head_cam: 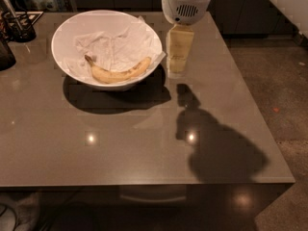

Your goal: Pick banana from white bowl

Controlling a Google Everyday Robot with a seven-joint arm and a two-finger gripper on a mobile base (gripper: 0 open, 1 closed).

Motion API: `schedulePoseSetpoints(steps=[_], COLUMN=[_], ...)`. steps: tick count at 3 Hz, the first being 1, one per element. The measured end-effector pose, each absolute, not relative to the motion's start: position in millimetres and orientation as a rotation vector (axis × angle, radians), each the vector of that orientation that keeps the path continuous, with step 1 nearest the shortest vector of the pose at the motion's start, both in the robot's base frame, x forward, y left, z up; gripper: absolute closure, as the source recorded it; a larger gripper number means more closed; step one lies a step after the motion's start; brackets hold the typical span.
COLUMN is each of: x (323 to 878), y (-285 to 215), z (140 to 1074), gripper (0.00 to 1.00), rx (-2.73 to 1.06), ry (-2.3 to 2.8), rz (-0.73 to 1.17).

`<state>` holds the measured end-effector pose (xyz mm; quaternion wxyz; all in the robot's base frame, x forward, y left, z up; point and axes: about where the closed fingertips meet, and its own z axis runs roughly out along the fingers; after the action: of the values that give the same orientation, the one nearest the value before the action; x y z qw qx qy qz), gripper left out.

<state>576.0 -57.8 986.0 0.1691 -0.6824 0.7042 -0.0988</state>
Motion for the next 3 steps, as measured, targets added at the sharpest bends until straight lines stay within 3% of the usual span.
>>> schedulePoseSetpoints(steps=[2,3], x=[613,627], y=[7,36], z=[994,988], gripper=[0.00,0.11], rx=[-2.071,-2.147], ry=[1.860,1.805], rz=[-0.167,-0.115])
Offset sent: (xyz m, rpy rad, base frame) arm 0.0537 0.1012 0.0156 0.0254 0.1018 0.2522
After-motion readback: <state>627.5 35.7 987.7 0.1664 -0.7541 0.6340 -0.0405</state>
